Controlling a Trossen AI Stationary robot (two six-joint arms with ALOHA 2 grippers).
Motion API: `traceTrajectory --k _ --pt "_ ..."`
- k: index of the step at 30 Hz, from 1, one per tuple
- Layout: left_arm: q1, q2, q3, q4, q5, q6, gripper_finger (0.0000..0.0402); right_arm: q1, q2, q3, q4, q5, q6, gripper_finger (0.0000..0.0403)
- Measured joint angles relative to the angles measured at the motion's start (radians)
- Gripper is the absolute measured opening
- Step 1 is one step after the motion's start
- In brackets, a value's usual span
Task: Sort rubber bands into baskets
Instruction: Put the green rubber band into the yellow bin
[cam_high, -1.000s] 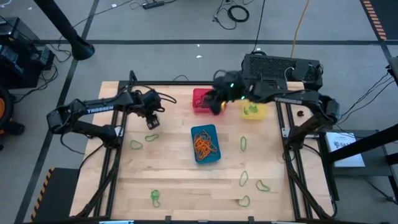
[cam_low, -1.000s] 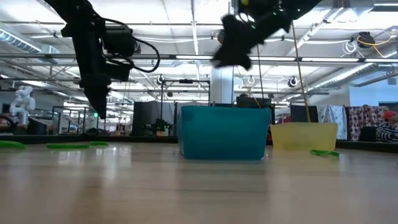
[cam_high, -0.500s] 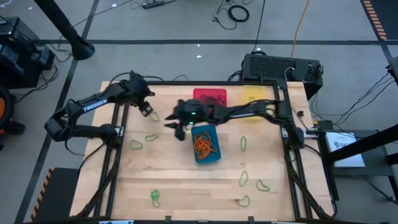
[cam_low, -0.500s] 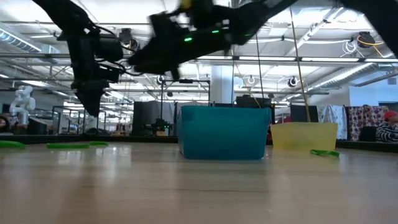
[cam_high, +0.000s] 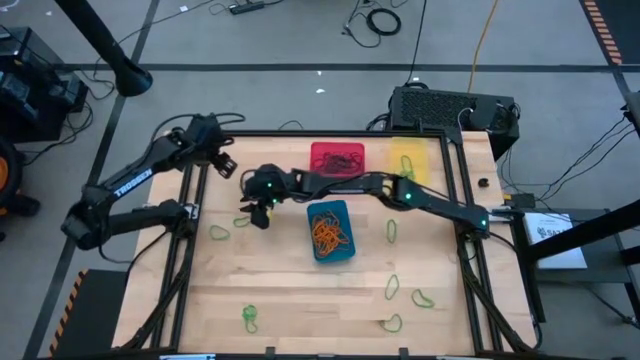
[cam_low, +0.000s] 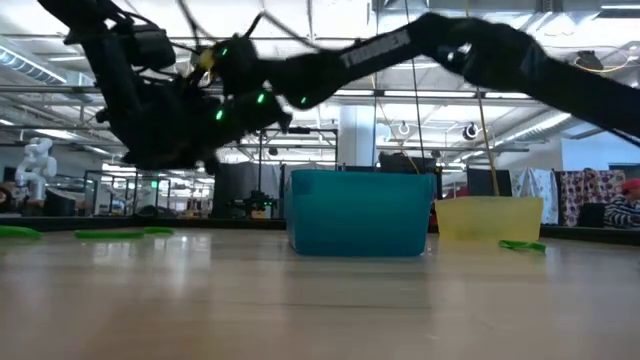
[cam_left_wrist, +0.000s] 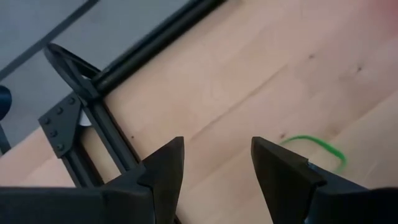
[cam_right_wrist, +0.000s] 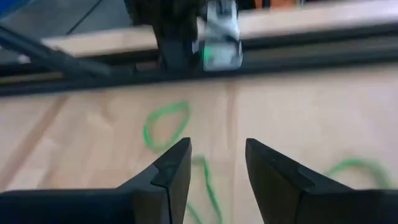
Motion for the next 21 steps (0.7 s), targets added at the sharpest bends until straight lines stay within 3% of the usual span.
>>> traceTrajectory --k 4,12,21 --pt "-0.001 -0.037 0.0 -0.003 0.0 0.0 0.0196 0.011 0.053 0.0 -0.014 0.014 0.043 0.0146" --pt "-0.004 -0.053 0.0 -0.003 0.004 -0.001 0.0196 0.027 0.072 0.0 -0.112 0.181 0.035 0.0146" --pt "-0.019 -0.053 0.0 0.0 0.008 -0.001 0.0196 0.049 0.072 0.002 -0.186 0.119 0.01 0.0146"
